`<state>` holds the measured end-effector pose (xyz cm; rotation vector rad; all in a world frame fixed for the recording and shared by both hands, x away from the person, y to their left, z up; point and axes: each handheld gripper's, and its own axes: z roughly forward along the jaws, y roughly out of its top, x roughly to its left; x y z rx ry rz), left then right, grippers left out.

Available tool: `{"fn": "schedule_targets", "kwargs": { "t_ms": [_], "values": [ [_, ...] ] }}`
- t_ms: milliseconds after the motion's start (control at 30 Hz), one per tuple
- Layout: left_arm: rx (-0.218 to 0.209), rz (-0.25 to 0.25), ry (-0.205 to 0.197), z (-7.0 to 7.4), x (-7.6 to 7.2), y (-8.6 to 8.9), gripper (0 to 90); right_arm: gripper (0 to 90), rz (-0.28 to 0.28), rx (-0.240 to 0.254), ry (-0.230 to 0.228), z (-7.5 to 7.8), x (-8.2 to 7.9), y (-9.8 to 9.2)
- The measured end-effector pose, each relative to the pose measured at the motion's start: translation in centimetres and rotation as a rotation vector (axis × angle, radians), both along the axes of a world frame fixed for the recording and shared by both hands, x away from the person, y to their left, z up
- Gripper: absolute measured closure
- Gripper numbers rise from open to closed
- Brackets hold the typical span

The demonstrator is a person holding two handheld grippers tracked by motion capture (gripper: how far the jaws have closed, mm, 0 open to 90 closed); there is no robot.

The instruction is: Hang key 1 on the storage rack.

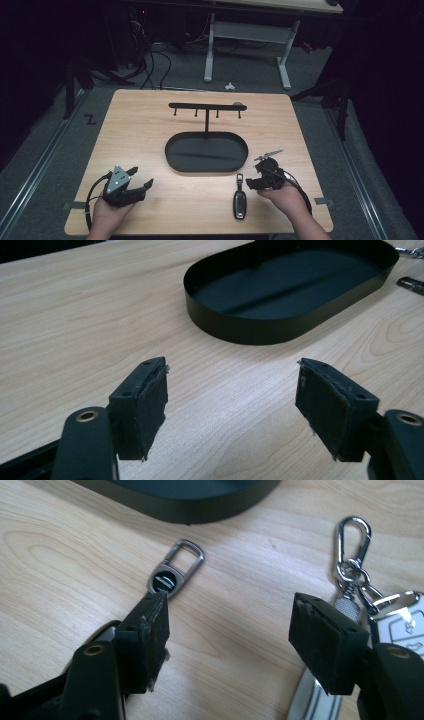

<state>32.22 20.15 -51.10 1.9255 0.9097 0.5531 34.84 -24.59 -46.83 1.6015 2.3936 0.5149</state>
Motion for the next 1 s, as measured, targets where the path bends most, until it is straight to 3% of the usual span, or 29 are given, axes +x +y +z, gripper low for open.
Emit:
{"fn": "schedule_targets", "kwargs": {
  "t_ms": [100, 233, 367, 733, 1000],
  "values": [
    [-0.004, -0.001, 0.015, -0.3, 0.1, 0.1, 29.2, 31.5, -0.009, 0.006, 0.049, 0.1, 0.4, 0.0],
    [-0.009, 0.002, 0.019, -0.4, 0.0, 0.2, 29.1, 33.8, 0.0, -0.042, 0.106, 0.1, 0.5, 0.6],
    [-0.017, -0.011, 0.038, -0.6, 0.1, 0.2, 28.9, 40.7, 0.046, -0.096, 0.156, 0.3, 0.5, 1.9],
    [-0.004, -0.028, 0.038, -0.7, 0.1, 0.1, 29.2, 50.2, 0.025, -0.032, 0.251, -0.8, 1.5, 4.6],
    [0.005, -0.031, 0.037, -0.7, 0.0, 0.1, 29.4, 60.6, 0.014, -0.02, 0.274, -1.3, 2.2, 5.1]
  ]
}}
